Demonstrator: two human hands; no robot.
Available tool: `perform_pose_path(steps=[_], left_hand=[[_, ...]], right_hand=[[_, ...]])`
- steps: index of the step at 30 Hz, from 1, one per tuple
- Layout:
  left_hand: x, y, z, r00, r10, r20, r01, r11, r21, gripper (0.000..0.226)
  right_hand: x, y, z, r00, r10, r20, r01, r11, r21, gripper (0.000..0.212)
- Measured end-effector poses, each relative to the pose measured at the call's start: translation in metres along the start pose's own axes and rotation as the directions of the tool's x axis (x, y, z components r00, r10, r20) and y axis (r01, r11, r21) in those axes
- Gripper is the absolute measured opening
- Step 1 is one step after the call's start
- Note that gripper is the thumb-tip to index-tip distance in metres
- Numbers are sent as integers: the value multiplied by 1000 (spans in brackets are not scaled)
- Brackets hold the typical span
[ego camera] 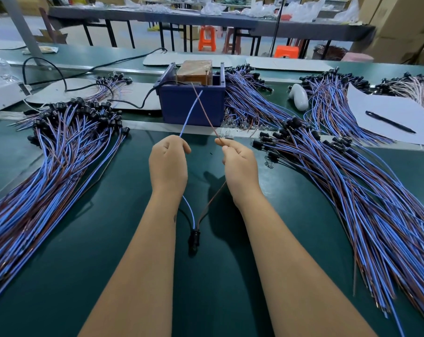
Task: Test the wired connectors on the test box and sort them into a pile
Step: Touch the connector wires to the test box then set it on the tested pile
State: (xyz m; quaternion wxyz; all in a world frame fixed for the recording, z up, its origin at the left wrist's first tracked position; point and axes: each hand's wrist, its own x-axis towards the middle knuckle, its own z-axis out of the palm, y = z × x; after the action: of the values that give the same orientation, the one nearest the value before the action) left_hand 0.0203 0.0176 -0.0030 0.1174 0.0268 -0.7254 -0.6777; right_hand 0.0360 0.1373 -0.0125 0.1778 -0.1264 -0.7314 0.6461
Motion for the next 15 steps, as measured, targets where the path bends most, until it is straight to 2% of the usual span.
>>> perform_pose_path(steps=[5,15], left_hand=[[3,-1,-3,996,-3,-89,-2,999,-49,21],[6,-5,-6,995,-25,-93,27,999,21,27]], right_hand=[[2,1,-1,1000,3,17,-3,1000,5,36],[3,1,-1,999,-35,26,34,999,38,35]])
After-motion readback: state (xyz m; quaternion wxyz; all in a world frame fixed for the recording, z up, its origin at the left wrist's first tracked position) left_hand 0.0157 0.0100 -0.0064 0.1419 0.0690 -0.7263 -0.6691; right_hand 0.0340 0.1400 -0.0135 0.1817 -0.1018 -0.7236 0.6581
